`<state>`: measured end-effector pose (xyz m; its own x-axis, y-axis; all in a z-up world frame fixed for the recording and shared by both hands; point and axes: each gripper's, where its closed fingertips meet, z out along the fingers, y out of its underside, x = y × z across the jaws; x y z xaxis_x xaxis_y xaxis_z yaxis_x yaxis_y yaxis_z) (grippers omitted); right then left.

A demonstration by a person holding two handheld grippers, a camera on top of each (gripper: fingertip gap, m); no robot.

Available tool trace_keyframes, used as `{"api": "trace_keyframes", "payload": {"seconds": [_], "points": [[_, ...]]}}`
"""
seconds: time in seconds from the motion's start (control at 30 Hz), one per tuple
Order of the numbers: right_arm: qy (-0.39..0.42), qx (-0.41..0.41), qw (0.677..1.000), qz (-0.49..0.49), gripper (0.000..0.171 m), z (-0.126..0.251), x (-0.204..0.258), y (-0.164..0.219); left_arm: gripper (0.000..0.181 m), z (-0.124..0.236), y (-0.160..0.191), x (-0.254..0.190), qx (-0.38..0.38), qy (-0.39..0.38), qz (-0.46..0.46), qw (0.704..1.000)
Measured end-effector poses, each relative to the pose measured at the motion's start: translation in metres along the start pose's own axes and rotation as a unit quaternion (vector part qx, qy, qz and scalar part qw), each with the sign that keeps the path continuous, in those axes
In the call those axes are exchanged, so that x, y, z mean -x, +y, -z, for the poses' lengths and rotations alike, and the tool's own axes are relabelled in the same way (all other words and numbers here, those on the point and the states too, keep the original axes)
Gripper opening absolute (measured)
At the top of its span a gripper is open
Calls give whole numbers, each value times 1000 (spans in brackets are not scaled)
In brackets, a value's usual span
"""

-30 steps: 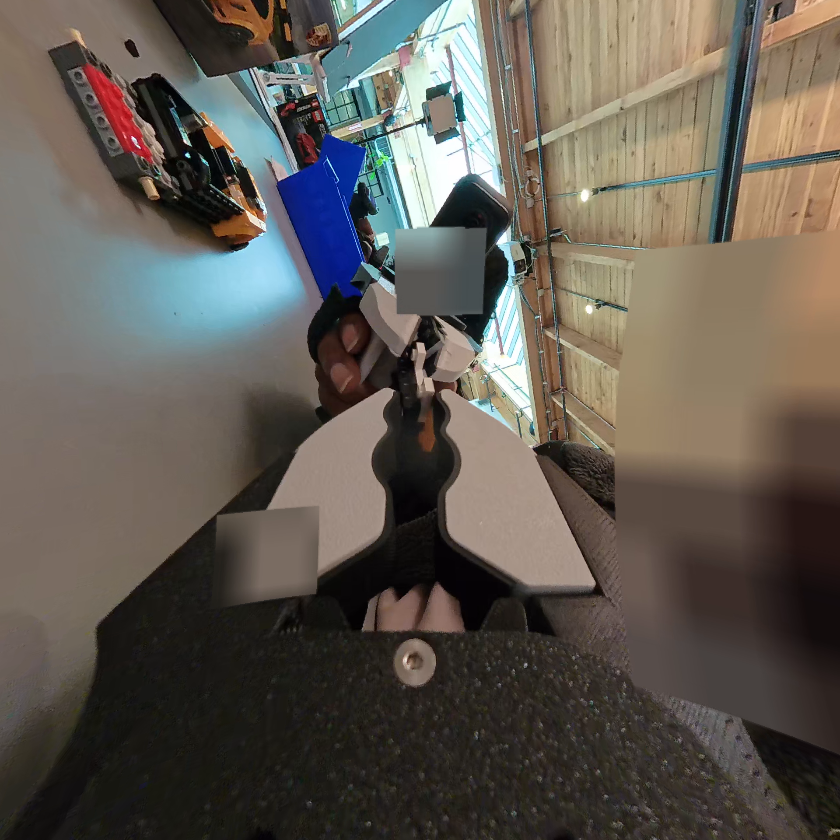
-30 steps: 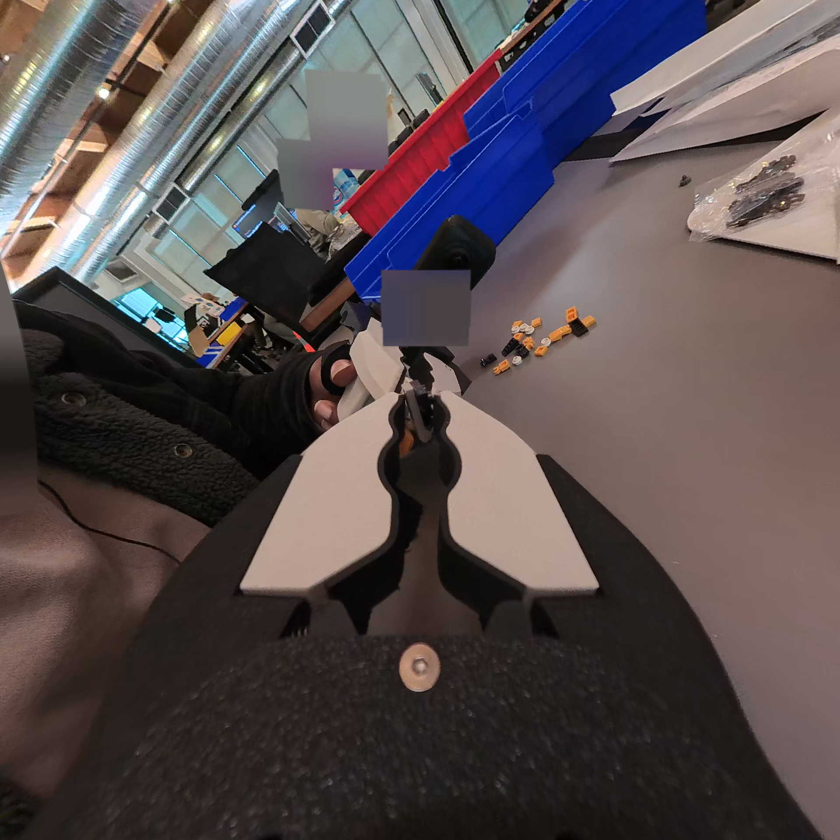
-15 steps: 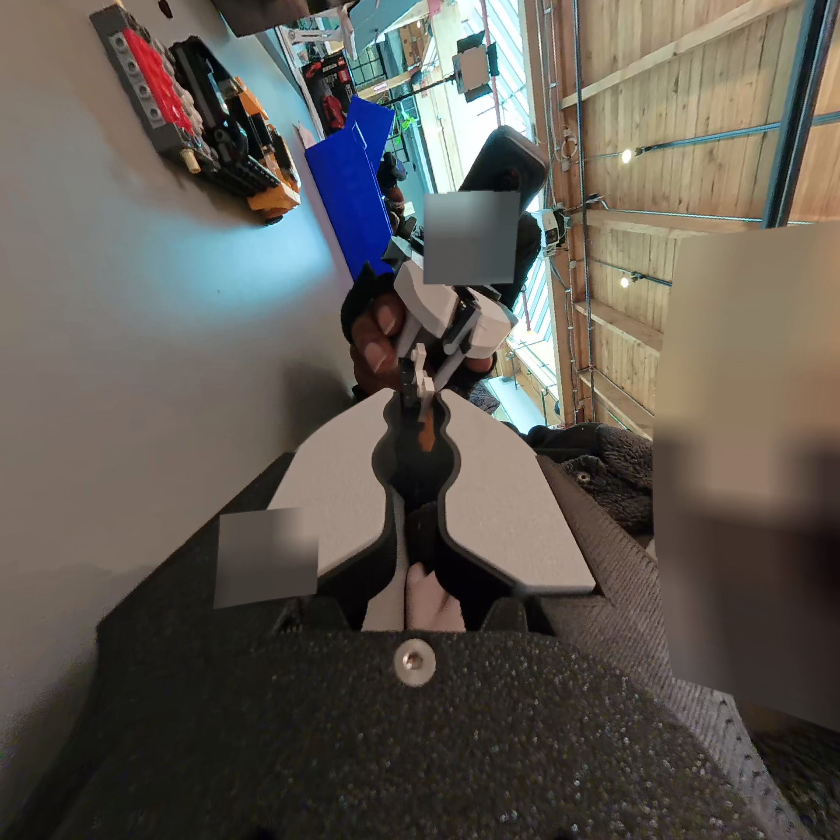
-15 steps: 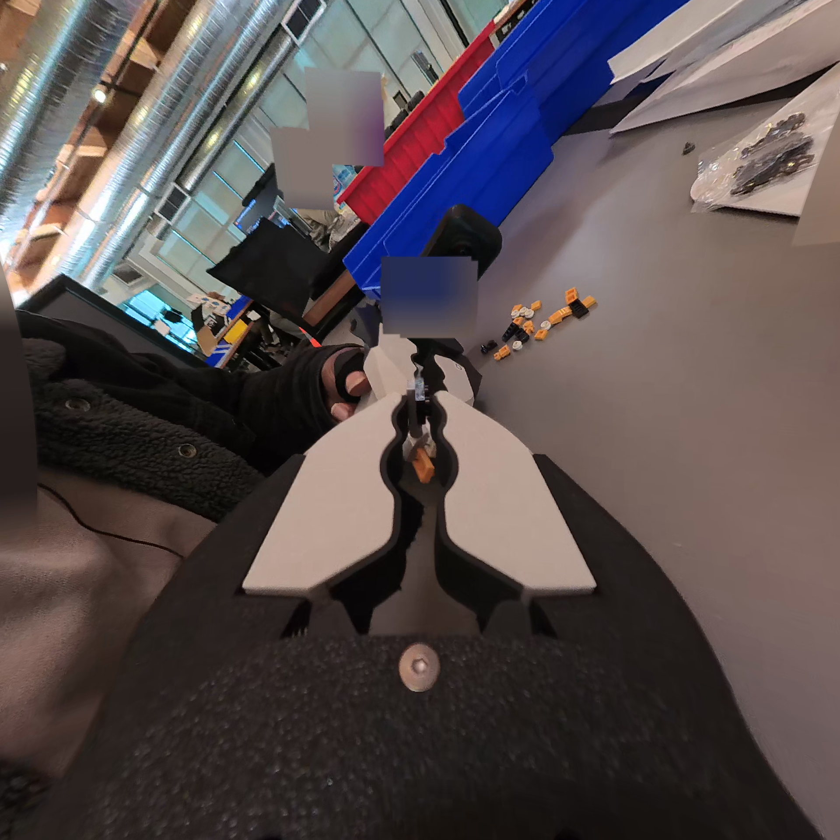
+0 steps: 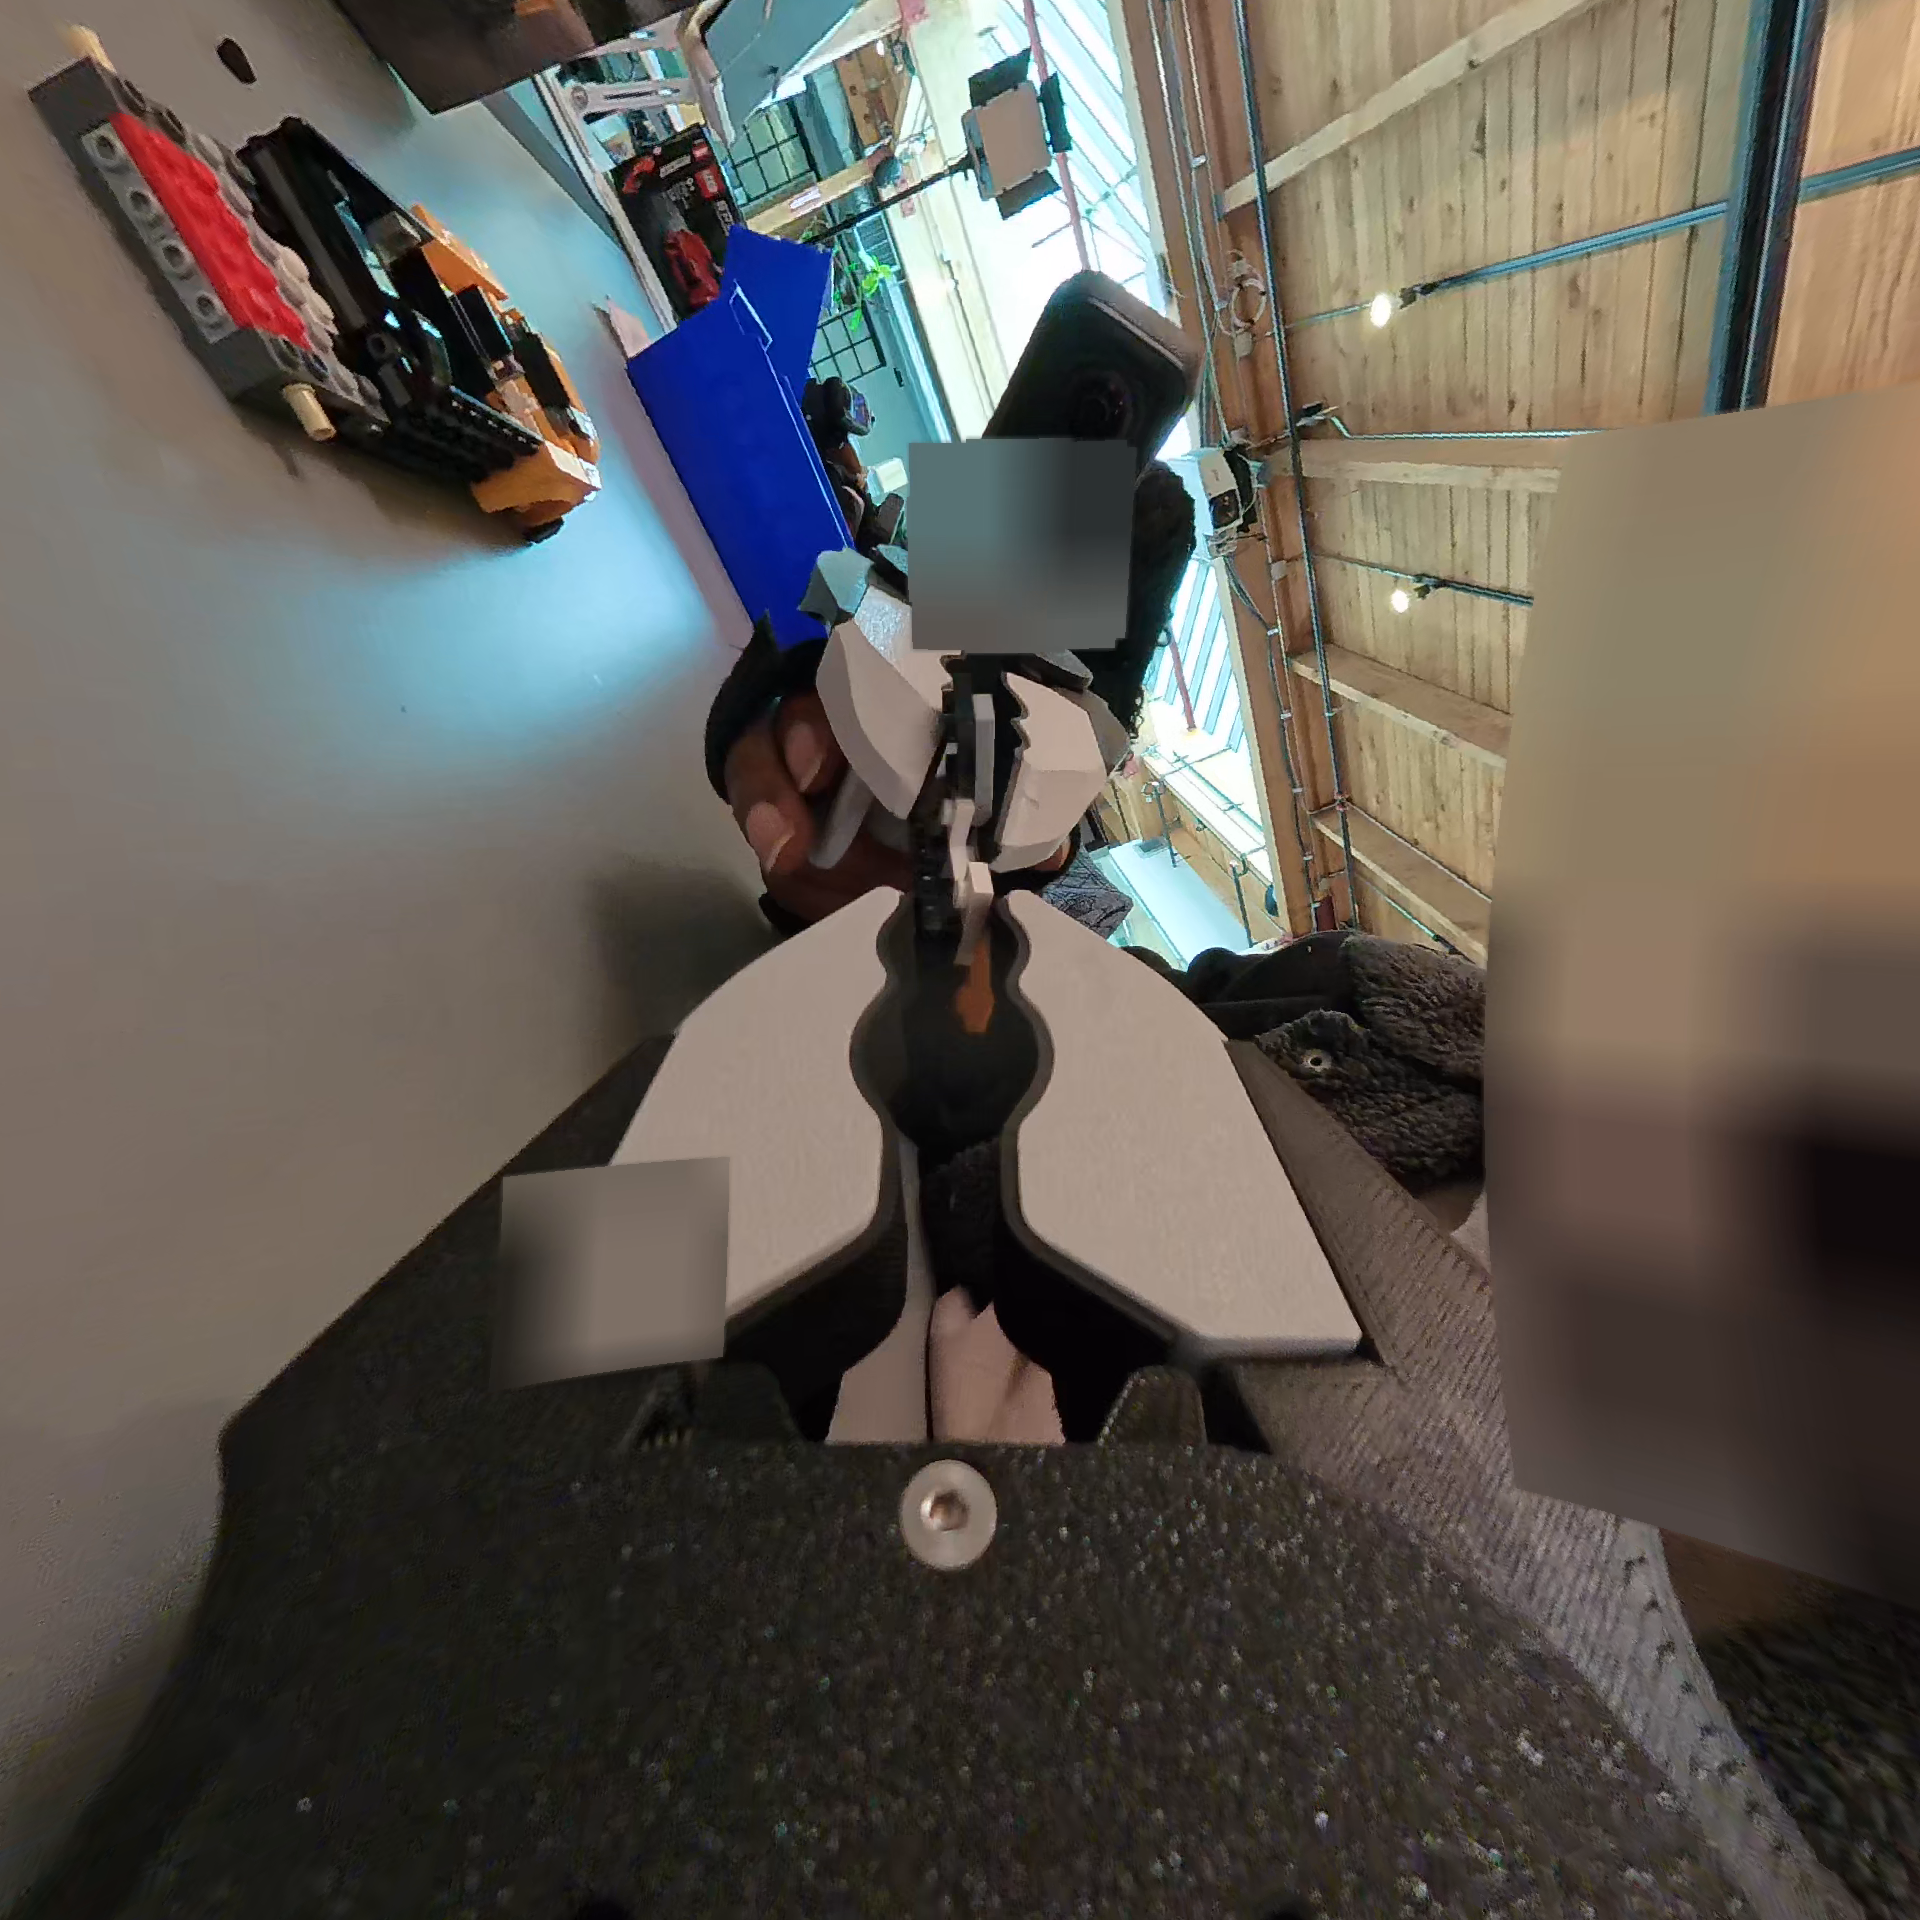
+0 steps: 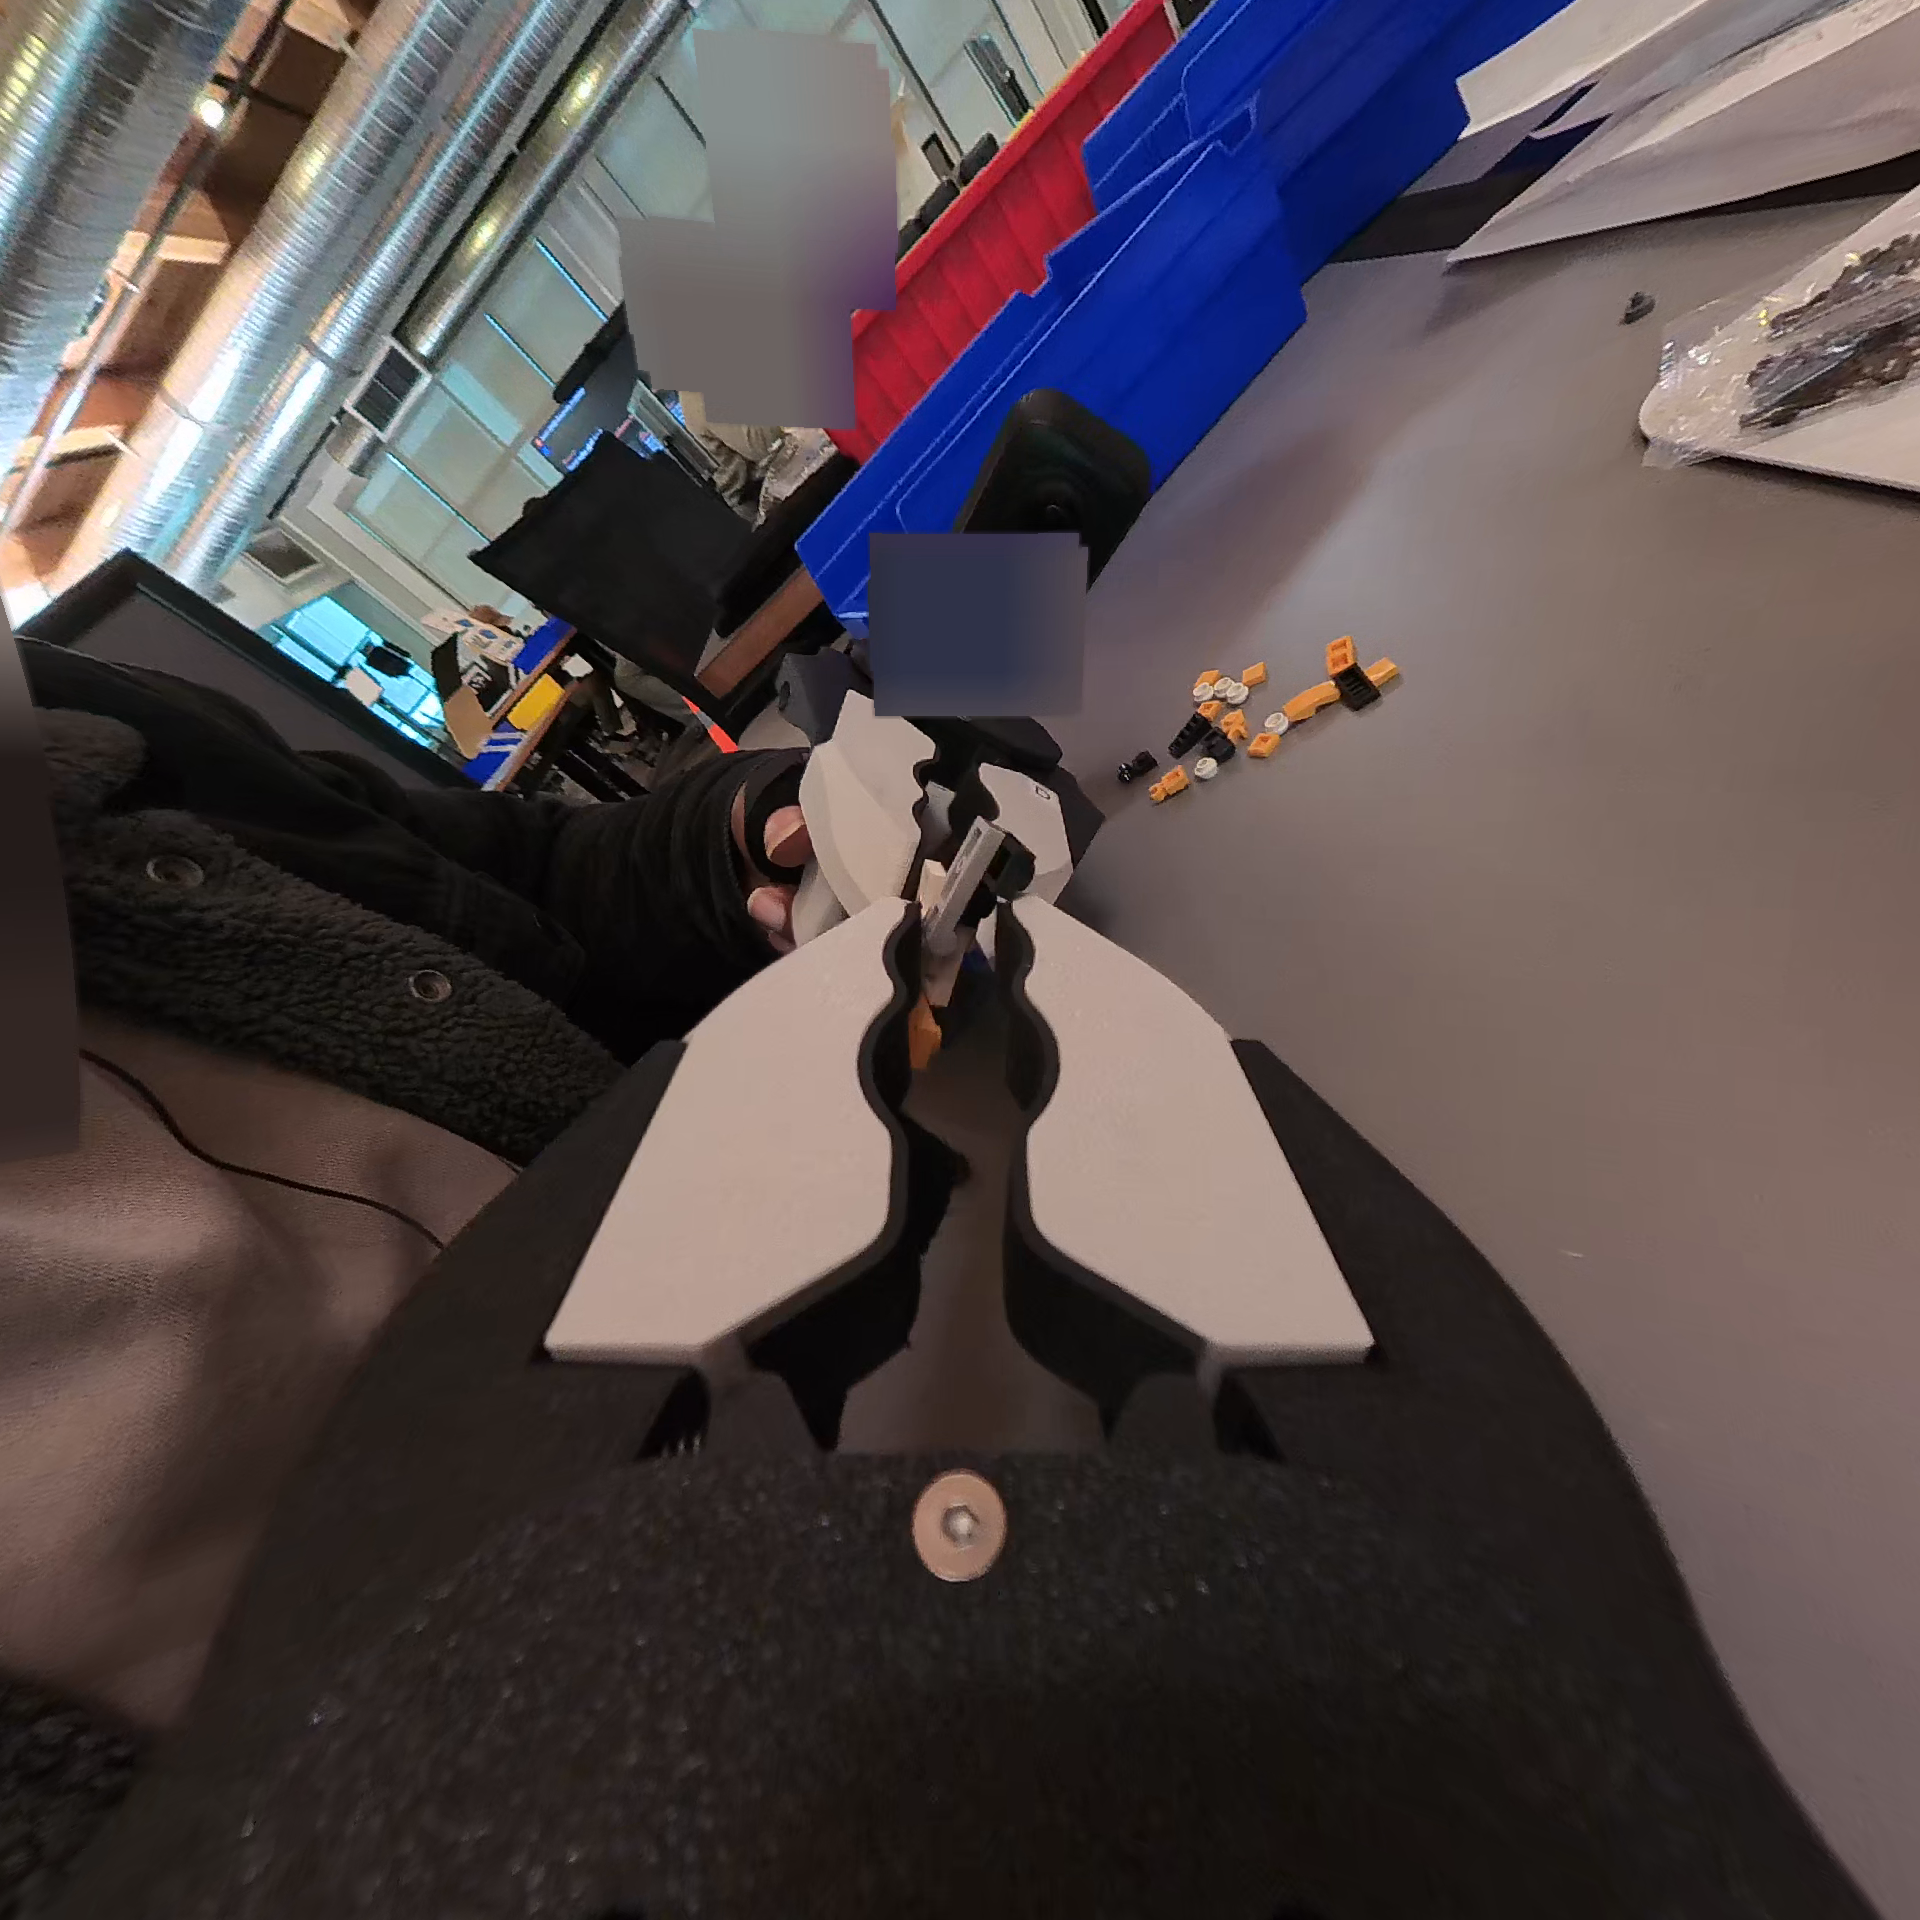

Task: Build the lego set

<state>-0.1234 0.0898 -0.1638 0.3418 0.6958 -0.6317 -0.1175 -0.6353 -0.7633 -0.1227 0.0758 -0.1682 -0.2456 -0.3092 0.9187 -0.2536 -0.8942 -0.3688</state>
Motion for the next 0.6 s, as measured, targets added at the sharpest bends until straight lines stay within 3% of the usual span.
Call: {"api": "trace_keyframes", "payload": {"seconds": [0.43, 0.6], "points": [[23, 9, 999, 46, 14, 1, -1, 0, 12, 3, -4, 3, -2, -29, -49, 998], [60, 0, 997, 57, 14, 13, -15, -9, 12, 28, -30, 5, -39, -65, -81, 994]]}}
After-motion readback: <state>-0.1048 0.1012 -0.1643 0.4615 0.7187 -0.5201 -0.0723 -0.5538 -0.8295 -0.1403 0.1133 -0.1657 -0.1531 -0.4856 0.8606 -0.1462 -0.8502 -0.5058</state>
